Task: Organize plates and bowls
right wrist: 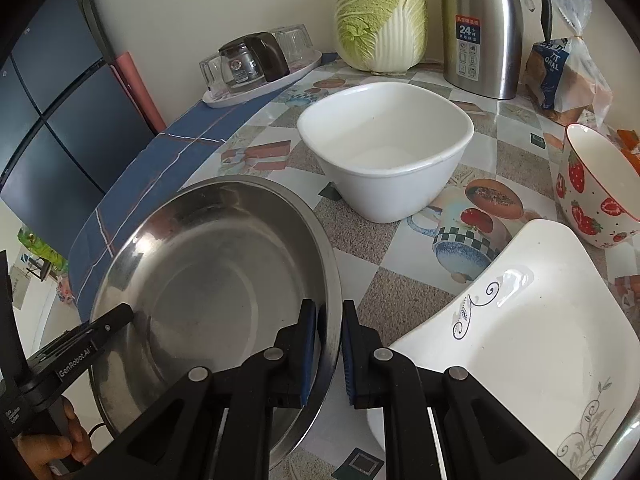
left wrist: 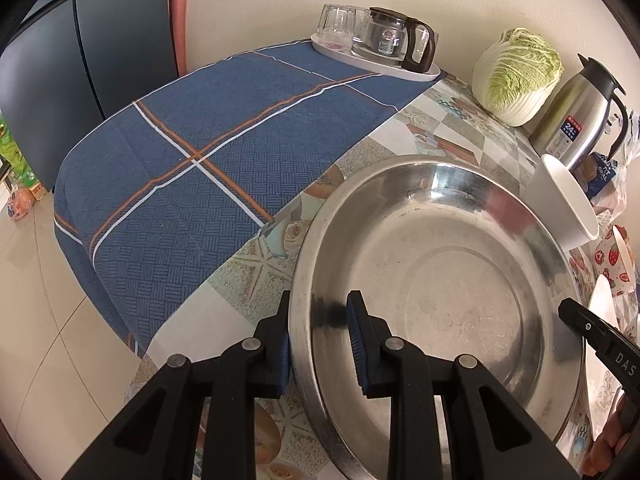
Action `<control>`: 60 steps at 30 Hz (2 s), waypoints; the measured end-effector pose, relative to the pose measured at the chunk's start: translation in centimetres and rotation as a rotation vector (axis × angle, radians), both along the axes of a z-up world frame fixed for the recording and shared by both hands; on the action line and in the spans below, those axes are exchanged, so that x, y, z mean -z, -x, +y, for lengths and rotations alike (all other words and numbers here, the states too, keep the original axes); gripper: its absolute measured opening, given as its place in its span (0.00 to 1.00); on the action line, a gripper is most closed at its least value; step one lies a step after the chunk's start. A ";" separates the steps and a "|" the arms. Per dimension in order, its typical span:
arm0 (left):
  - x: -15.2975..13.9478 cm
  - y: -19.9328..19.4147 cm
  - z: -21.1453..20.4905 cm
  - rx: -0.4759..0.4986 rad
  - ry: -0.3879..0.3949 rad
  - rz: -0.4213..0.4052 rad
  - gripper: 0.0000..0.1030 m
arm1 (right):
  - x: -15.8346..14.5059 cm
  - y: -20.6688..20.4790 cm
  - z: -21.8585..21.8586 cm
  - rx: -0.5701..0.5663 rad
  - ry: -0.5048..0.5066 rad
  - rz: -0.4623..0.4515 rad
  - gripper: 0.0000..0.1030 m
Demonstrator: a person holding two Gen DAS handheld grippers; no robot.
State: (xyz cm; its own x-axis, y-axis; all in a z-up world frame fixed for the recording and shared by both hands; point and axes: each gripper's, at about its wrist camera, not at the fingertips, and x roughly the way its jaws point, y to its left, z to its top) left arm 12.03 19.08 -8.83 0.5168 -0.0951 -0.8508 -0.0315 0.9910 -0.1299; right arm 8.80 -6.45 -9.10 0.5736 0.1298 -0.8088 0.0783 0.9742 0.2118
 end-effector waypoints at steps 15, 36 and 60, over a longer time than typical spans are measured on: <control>-4.8 2.8 -1.1 0.018 0.002 -0.024 0.26 | -5.1 4.6 -0.2 0.023 0.026 -0.073 0.13; -14.4 6.0 -14.9 0.223 0.004 -0.168 0.27 | -13.4 16.2 -10.3 0.301 0.037 -0.340 0.13; -12.4 6.5 -25.7 0.395 0.002 -0.138 0.27 | -12.1 20.7 -19.5 0.608 0.021 -0.270 0.13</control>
